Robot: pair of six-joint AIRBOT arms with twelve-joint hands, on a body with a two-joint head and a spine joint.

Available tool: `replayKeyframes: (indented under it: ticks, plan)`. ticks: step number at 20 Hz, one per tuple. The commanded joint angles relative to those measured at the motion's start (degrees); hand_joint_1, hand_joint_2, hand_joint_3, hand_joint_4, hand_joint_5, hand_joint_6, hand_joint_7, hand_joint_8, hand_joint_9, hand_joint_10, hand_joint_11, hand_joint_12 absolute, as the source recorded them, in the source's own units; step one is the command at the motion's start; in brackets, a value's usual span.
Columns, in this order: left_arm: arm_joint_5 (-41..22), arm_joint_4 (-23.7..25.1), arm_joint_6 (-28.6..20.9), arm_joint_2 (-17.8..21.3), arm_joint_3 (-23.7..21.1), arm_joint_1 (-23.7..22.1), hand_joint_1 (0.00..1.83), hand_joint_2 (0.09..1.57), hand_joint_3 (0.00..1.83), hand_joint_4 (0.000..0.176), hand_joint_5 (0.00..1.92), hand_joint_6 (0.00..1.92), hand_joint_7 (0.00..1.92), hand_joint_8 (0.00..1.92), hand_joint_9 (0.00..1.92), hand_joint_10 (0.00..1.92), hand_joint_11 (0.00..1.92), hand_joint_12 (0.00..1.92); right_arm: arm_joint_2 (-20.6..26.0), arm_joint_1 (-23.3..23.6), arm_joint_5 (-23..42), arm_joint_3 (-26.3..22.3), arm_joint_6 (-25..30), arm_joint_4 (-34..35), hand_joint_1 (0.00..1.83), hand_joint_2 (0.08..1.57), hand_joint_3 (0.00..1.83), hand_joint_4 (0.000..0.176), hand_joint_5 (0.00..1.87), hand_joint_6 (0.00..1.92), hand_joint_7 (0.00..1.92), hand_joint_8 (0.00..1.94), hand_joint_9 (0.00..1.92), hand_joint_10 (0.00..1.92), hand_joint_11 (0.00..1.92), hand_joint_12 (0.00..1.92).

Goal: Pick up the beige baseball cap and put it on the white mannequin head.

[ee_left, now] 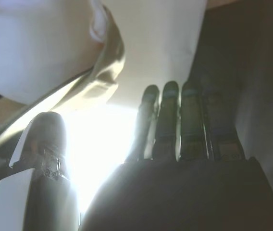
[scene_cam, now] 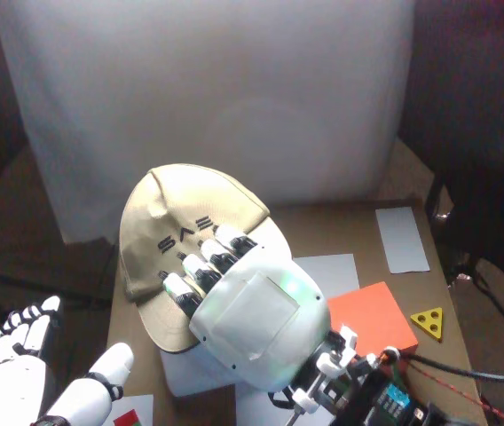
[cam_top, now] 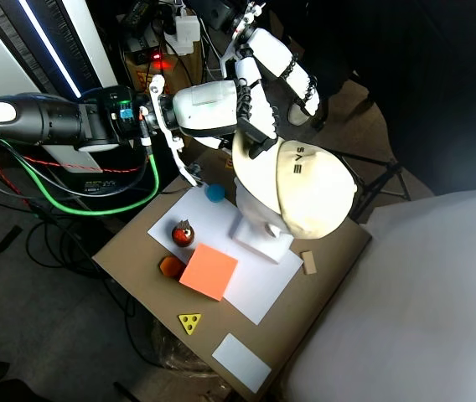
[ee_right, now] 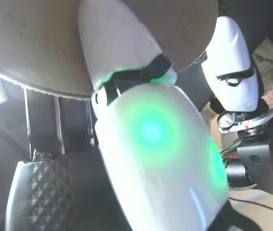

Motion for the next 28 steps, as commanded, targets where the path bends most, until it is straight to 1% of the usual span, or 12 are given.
replayKeyframes:
  ticks: [1,2,3,4,6,7,9,13,19,22,27,28]
  plan:
    - [-6.63,3.34,-0.48,-0.25,0.39,-0.38,0.0,1.16,0.0,0.0,0.05,0.0,0.03,0.0,0.01,0.0,0.0,0.21,0.23,-0.38,4.85,-0.2,-1.8,1.2,1.48,1.14,0.0,0.0,0.8,0.97,0.92,0.97,0.9,1.25,0.84,1.66]
    - [-6.67,4.13,-0.42,-0.23,0.65,-0.64,0.0,1.16,0.0,0.0,0.04,0.0,0.03,0.0,0.01,0.0,0.0,0.21,0.24,-0.59,5.56,-0.57,-2.29,4.15,1.48,1.13,0.0,0.0,0.81,0.98,0.93,0.95,0.9,1.23,0.84,1.65]
    - [-6.7,4.48,-0.42,-0.23,0.85,-0.86,0.0,1.16,0.0,0.0,0.04,0.0,0.02,0.0,0.01,0.0,0.0,0.25,0.24,-0.65,6.16,-0.83,-2.67,6.24,1.39,1.14,0.0,0.0,0.82,0.97,0.92,1.05,0.92,1.33,0.89,1.47]
    - [-6.83,5.53,-0.42,-0.21,1.24,-1.13,0.0,1.16,0.0,0.0,0.04,0.0,0.02,0.0,0.02,0.0,0.0,0.27,0.23,-0.71,6.9,-1.08,-2.88,8.04,1.47,1.13,0.0,0.0,0.83,0.89,0.91,1.02,0.9,1.26,0.87,1.61]
    - [-6.82,7.1,-0.5,-0.11,1.83,-1.44,0.0,1.16,0.0,0.0,0.04,0.0,0.02,0.0,0.02,0.0,0.0,0.27,0.18,-0.7,7.36,-1.35,-2.89,10.26,1.48,1.13,0.0,0.0,0.83,0.87,0.91,1.01,0.9,1.24,0.87,1.64]
    - [-6.84,7.29,-0.66,-0.07,2.02,-1.65,0.0,1.16,0.0,0.0,0.04,0.0,0.03,0.0,0.02,0.0,0.0,0.27,0.07,-0.68,7.22,-1.5,-3.2,12.29,1.39,1.14,0.0,0.0,0.82,0.96,0.92,1.06,0.91,1.34,0.91,1.49]
    - [-7.03,7.47,-0.68,-0.07,2.22,-1.84,0.0,1.16,0.0,0.0,0.04,0.0,0.03,0.0,0.02,0.0,0.0,0.26,-0.04,-0.64,6.39,-1.67,-3.26,14.83,1.37,1.15,0.0,0.0,0.8,0.99,0.92,1.09,0.9,1.38,0.92,1.42]
    - [-7.31,8.0,-0.69,0.09,2.43,-1.87,0.0,1.16,0.0,0.0,0.05,0.0,0.04,0.01,0.02,0.0,0.0,0.24,-0.02,-0.74,6.48,-2.05,-2.94,13.44,1.37,1.15,0.0,0.0,0.82,0.98,0.92,1.09,0.92,1.35,0.91,1.4]
    - [-7.31,9.31,-0.67,1.17,2.78,-1.94,0.0,1.16,0.0,0.0,0.05,0.0,0.03,0.0,0.02,0.0,0.0,0.23,-0.03,-1.56,14.11,-4.89,-3.46,16.04,1.37,1.15,0.0,0.0,0.81,0.99,0.92,1.08,0.92,1.36,0.93,1.41]
    - [-7.95,9.59,-0.63,1.76,2.89,-1.98,0.0,1.16,0.0,0.0,0.05,0.0,0.04,0.0,0.02,0.0,0.0,0.26,0.01,-2.11,14.1,-5.78,-4.47,17.28,1.37,1.15,0.0,0.0,0.81,0.99,0.92,1.08,0.92,1.36,0.93,1.4]
    - [-9.09,9.6,-0.63,2.08,2.76,-1.87,0.0,1.16,0.0,0.0,0.02,0.0,0.0,0.0,0.0,0.0,0.0,0.16,0.44,-3.38,13.41,-6.93,-6.42,17.4,1.37,1.15,0.0,0.0,0.82,0.99,0.92,1.08,0.91,1.36,0.92,1.4]
    - [-9.09,9.73,-0.62,2.11,2.74,-1.93,0.0,1.16,0.0,0.0,0.02,0.0,0.01,0.0,0.0,0.0,0.0,0.19,0.52,-3.56,13.11,-7.09,-7.24,17.4,1.46,1.13,0.0,0.0,0.82,0.93,0.92,1.01,0.92,1.23,0.87,1.59]
